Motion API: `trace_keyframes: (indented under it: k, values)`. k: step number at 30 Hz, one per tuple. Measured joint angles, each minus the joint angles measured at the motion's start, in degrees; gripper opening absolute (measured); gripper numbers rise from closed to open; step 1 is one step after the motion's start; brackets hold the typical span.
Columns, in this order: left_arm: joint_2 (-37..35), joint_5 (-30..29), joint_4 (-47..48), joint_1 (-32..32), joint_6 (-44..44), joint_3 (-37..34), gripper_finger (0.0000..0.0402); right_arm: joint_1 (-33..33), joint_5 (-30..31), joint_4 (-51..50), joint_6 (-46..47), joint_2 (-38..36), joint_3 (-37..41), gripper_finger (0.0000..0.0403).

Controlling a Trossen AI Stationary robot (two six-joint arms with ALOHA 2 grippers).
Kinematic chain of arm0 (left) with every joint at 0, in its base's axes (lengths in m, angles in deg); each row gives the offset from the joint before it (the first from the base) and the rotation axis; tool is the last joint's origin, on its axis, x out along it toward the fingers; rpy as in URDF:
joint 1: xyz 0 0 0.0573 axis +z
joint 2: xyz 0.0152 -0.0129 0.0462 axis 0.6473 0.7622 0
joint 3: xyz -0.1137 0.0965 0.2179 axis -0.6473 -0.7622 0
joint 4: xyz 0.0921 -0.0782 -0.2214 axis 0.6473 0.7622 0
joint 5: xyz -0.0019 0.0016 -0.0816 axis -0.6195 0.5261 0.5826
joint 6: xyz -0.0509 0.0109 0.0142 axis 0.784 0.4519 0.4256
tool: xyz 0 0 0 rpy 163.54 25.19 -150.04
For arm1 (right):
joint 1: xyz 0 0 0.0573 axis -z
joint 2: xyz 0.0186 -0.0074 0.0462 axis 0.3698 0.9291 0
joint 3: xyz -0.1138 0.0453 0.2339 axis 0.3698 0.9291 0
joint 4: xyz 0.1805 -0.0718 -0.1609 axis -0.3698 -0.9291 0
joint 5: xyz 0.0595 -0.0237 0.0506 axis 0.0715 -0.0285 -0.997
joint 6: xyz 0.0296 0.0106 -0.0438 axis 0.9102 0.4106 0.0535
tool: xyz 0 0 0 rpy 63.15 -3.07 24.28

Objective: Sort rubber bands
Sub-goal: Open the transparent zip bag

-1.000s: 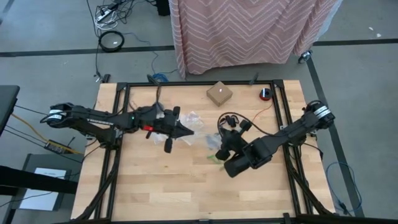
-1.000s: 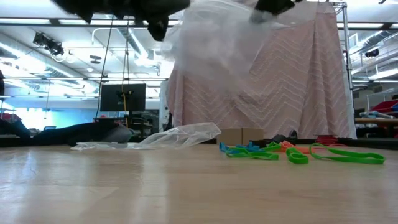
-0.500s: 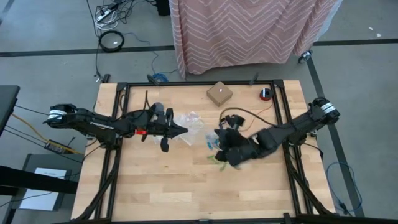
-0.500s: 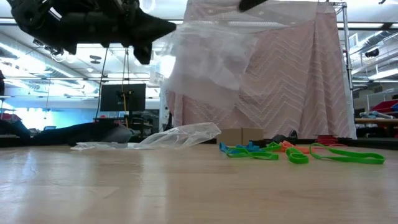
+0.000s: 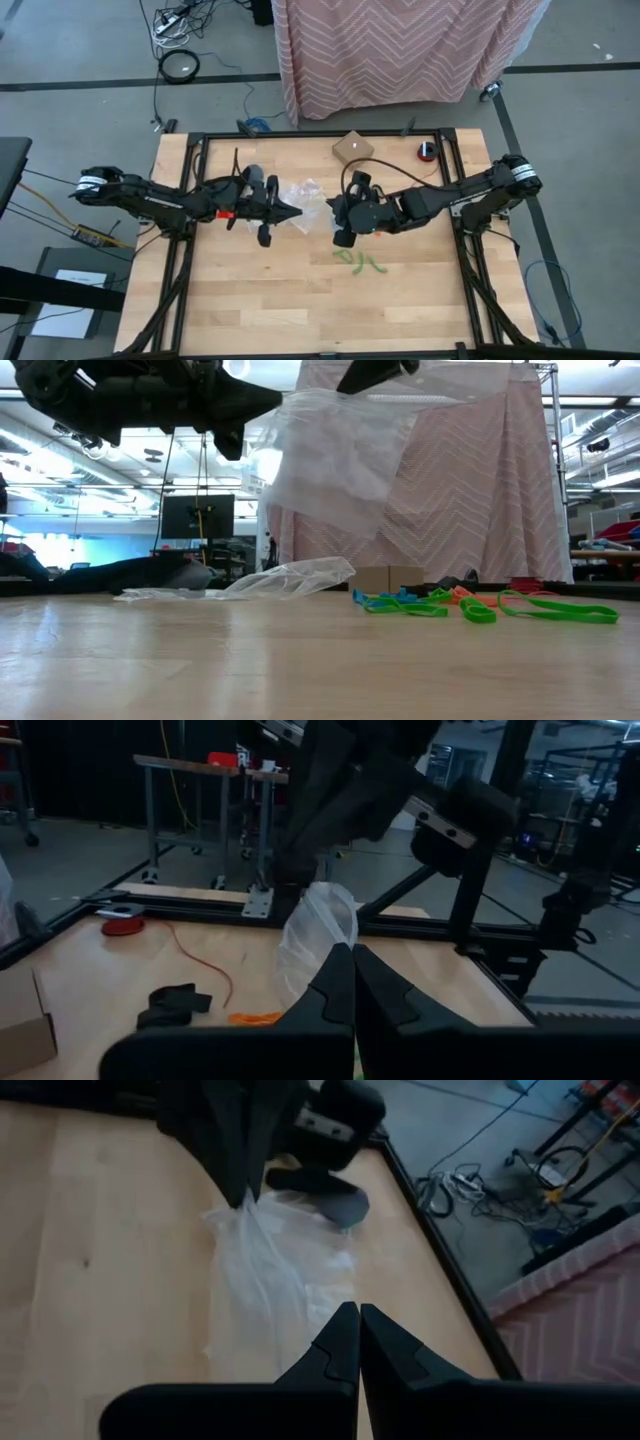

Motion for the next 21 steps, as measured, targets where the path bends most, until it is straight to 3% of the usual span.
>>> trace_keyframes:
  k: [21]
  values:
    - [0.00, -0.22, -0.89, 0.00, -0.06, 0.00, 0.0000, -0.14, -6.92, -0.57, 1.50, 0.73, -0.01, 0.0000]
